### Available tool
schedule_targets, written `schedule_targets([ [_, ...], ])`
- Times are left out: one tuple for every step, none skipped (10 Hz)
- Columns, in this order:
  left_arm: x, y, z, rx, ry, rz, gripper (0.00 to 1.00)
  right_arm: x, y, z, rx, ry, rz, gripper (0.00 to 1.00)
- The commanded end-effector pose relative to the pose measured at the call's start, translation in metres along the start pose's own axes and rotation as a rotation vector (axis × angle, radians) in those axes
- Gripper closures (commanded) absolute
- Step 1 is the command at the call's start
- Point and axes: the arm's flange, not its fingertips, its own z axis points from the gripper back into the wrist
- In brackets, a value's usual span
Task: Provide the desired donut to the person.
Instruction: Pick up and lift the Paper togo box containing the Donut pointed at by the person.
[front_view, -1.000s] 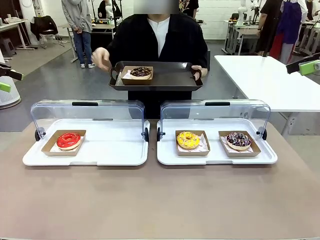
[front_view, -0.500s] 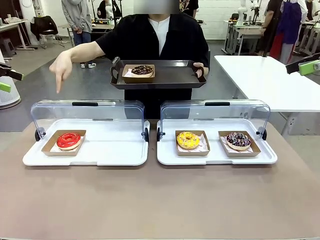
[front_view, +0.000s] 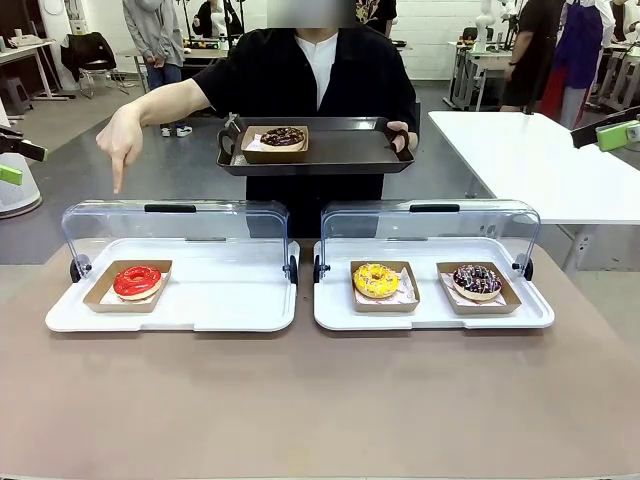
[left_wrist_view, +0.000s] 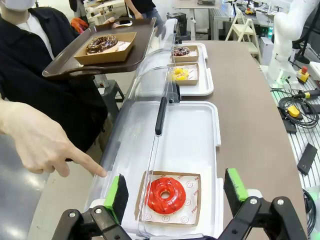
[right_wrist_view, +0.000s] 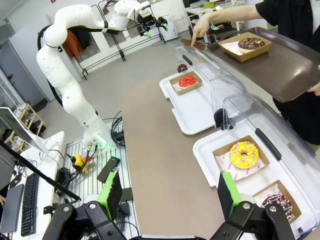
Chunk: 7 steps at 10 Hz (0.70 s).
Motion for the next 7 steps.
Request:
schedule_targets([
  [0.0003, 0.0003, 0.0005, -0.002, -0.002, -0.019, 0.00, 0.0016, 0.0004, -0.0006, 0.008, -0.012, 0.011, 0.00],
  [0.0003, 0.0003, 0.0005, -0.002, -0.002, -0.019, 0.00, 0.0016, 0.0004, -0.0006, 0.008, -0.012, 0.011, 0.00],
  [0.0003, 0.0003, 0.0005, -0.002, -0.002, -0.019, 0.00, 0.0016, 0.0004, -0.0006, 0.008, -0.012, 0.011, 0.00],
  [0.0003, 0.0003, 0.0005, -0.002, -0.002, -0.019, 0.00, 0.0016, 0.0004, -0.0006, 0.008, -0.012, 0.011, 0.00],
  [0.0003, 0.0003, 0.0005, -0.002, -0.002, -0.019, 0.00, 0.0016, 0.0004, -0.0006, 0.008, -0.012, 0.011, 0.00],
  [0.0003, 0.0003, 0.0005, -0.002, -0.002, -0.019, 0.00, 0.0016, 0.0004, -0.0006, 0.008, -0.012, 0.011, 0.00],
  [0.0003, 0.0003, 0.0005, -0.002, -0.002, -0.019, 0.00, 0.0016, 0.0004, -0.0006, 0.008, -0.012, 0.011, 0.00],
])
